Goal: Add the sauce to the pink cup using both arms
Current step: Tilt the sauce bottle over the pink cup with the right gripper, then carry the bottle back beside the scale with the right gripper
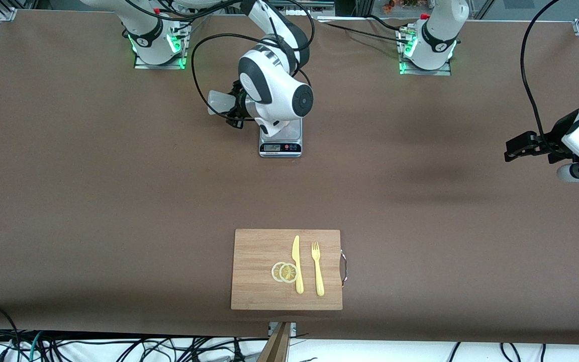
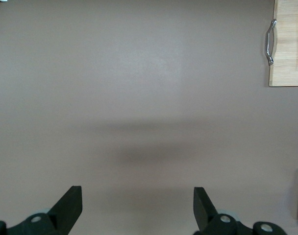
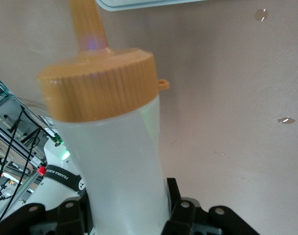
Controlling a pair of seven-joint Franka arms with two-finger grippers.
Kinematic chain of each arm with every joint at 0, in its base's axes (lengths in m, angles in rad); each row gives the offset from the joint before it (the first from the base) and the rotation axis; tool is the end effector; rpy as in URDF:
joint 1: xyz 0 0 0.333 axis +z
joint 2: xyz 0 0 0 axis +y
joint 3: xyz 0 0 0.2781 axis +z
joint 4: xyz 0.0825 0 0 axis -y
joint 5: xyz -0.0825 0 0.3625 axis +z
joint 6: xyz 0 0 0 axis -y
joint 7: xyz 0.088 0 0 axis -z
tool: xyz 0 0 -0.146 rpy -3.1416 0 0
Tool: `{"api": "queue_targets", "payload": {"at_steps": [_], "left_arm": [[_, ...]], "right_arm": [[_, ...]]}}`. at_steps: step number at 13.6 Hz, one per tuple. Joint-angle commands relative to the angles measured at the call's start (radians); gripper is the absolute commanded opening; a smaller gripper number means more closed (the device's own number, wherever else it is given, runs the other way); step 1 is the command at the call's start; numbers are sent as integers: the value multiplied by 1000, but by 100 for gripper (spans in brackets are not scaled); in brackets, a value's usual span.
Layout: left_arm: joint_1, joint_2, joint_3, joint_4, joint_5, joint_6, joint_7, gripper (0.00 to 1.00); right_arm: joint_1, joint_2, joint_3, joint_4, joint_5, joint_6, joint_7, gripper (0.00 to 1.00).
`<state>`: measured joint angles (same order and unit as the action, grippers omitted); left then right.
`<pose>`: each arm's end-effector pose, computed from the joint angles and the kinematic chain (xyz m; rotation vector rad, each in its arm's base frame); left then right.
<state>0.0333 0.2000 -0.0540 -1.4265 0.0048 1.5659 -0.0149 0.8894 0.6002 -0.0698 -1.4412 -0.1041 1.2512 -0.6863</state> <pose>0.5815 -0.0089 0.5004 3.1353 -0.0081 -0.0947 0.3815 0.3888 0.2620 1.9847 1.8677 -1.1181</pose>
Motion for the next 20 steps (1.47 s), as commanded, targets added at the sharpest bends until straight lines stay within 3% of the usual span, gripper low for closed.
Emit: {"api": "queue_targets", "payload": {"at_steps": [1,5,10,17,20], "left_arm": [[-3,-7,0,-3,4,-6,21,100],[-7,-7,0,0,6,-4,21,100],[-7,1,0,1,4,-4,21,100],[-7,4,0,14,4,-4,21,100],[-7,6,0,14,4,-4,21,100]], "right_arm": [[-47,-63,13,-7,67,29,-32,54],[-119,-140,13,-51,179,144,-116,55],[-275,-286,12,-245,331,373,-367,56],[-604,-278,8,-260,720,401,-908,58],[-749,-223,7,-294,897,358,-1169,58]]}}
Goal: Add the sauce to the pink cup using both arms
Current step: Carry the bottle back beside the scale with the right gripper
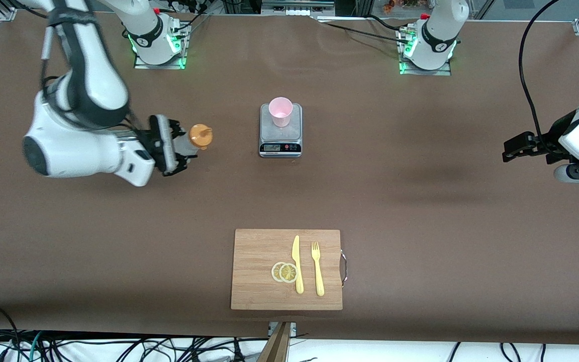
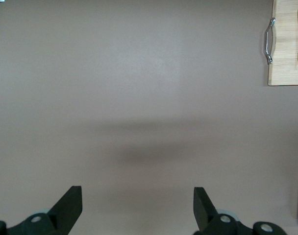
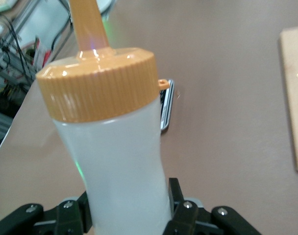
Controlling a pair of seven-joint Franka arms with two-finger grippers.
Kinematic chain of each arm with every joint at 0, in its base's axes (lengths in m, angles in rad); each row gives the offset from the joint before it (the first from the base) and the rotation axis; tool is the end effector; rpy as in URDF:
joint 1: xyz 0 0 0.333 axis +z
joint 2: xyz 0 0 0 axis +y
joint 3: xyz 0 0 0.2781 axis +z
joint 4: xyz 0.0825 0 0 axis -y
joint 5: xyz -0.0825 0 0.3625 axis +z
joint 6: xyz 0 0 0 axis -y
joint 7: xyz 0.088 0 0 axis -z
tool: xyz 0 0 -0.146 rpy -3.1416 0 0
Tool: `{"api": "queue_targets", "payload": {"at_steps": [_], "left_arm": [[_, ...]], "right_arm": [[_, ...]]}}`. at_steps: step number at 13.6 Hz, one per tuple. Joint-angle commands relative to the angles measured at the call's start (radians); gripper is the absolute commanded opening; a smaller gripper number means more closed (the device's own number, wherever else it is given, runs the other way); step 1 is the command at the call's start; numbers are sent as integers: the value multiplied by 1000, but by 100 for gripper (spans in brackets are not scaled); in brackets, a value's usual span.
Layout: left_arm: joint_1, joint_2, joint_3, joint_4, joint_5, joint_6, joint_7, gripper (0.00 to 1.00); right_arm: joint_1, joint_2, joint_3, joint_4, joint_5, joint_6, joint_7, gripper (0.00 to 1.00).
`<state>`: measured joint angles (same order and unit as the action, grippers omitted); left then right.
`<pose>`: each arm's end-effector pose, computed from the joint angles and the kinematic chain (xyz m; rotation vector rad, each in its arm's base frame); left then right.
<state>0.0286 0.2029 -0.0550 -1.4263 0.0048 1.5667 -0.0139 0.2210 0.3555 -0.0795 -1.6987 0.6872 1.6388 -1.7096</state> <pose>0.5821 -0.0122 0.4989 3.1350 -0.0186 -0.0977 0.5508 0.1707 0.3267 -1.6276 -1.7677 -0.2138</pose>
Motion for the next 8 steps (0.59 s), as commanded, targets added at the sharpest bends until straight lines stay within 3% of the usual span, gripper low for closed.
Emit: {"api": "queue_targets", "payload": {"at_steps": [1,8], "left_arm": [[-3,3,1,13,4,-5,20,100],[-3,3,1,13,4,-5,19,100]], "right_arm": [[-124,46,15,-42,150,-69,-213,58],[-304,226,-46,-59,258,-287,-608,58]]}}
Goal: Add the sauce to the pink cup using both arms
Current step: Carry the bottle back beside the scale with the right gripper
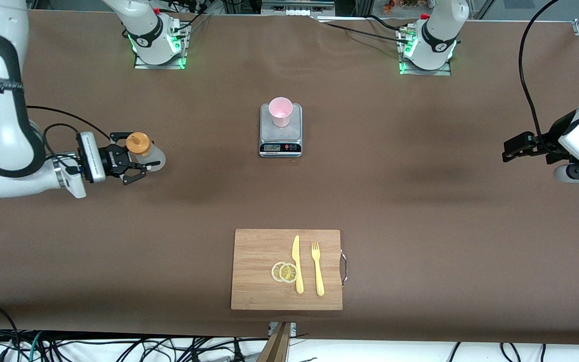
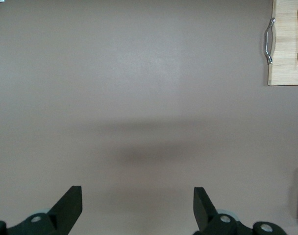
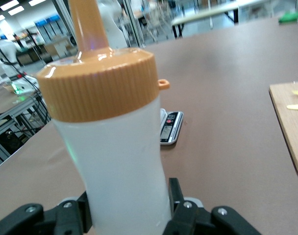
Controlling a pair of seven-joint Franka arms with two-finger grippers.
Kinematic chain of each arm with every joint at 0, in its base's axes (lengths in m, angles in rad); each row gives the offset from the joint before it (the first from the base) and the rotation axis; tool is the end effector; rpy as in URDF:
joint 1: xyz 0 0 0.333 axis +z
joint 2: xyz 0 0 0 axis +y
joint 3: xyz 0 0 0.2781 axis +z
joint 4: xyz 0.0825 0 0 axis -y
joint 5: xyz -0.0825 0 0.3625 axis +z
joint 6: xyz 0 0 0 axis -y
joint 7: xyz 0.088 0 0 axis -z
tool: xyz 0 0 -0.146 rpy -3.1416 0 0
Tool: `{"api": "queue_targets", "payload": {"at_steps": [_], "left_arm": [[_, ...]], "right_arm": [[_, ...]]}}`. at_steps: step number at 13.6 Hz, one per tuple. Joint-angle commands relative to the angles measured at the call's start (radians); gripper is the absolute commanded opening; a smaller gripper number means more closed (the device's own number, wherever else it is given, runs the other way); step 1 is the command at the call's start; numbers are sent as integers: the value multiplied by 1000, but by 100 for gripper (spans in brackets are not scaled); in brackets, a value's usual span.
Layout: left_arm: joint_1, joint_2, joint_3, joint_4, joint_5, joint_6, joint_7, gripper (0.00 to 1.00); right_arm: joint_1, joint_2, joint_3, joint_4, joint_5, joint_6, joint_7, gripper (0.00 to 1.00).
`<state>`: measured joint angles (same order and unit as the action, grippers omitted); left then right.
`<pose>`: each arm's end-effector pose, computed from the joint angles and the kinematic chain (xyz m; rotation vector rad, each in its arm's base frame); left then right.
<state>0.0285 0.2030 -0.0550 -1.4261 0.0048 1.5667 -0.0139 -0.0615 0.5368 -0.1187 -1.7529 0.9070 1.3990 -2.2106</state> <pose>0.5821 -0.0122 0.4989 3.1350 -0.0187 -0.0975 0.5350 0.0326 0.2330 -1.3027 -1.5373 -0.5440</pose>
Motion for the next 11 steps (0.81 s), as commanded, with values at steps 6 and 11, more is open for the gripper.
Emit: {"api": "queue_targets", "payload": {"at_steps": [6,11], "left_arm": [[-2,3,1,13,4,-5,19,100],[-2,3,1,13,4,-5,19,100]], "right_arm": [[-57,198,-49,-10,38,-71,-348,58],[-46,249,-90,-19,38,-35,-340,58]]}}
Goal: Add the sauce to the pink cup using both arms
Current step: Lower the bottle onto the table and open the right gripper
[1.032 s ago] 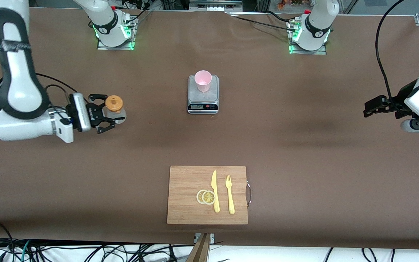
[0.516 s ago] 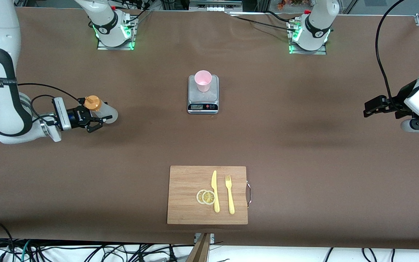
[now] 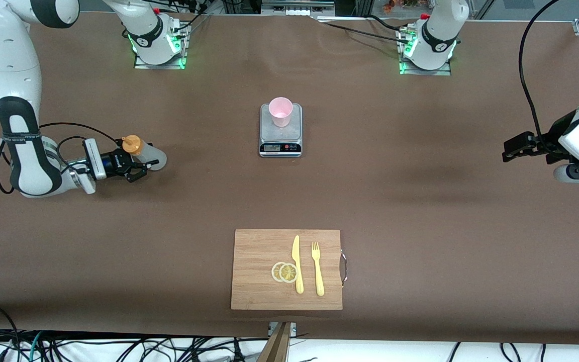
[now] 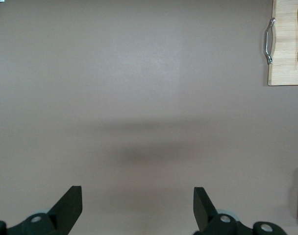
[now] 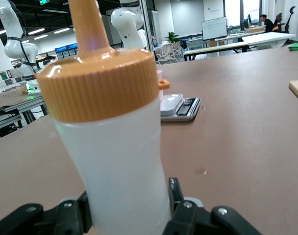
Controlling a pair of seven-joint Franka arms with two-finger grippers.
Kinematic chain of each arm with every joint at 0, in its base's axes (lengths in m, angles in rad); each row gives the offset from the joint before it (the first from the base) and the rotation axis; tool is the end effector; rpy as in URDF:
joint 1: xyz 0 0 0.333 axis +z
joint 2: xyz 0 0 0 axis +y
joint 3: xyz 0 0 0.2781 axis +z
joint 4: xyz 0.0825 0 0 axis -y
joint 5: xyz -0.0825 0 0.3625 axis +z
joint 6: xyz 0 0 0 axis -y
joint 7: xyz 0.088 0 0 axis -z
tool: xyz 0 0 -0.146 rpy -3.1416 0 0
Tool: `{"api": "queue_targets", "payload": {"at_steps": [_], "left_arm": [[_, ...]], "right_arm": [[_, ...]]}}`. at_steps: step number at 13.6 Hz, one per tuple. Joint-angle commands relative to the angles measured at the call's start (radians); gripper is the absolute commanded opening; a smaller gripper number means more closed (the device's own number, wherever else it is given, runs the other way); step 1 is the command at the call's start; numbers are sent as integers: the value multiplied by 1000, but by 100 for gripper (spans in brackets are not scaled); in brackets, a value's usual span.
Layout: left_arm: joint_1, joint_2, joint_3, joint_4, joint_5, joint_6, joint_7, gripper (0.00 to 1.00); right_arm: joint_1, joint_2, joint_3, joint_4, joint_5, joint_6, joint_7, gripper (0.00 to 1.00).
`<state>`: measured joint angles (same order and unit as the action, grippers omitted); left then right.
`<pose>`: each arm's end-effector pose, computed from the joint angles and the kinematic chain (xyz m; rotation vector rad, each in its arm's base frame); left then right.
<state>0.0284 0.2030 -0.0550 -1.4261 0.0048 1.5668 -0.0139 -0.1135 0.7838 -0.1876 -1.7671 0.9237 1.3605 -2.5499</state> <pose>0.5821 -0.0123 0.4990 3.1350 -0.0189 -0.0974 0.4872 -0.0203 0.1055 -1.1736 -1.4771 -0.6532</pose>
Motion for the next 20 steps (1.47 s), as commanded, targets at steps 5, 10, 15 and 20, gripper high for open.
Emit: {"api": "queue_targets", "payload": {"at_steps": [5,10,15,20], "left_arm": [[-2,3,1,13,4,-5,19,100],[-2,3,1,13,3,-5,19,100],[-2,4,1,13,3,-5,19,100],[-2,7,1,13,1,-5,17,100]], "right_arm": [[29,17,-36,-3,15,87,31,58],[32,37,-43,-3,21,101,55,79],[49,28,-84,11,4,98,100,100],[60,-18,-150,18,-107,92,154,100]]}}
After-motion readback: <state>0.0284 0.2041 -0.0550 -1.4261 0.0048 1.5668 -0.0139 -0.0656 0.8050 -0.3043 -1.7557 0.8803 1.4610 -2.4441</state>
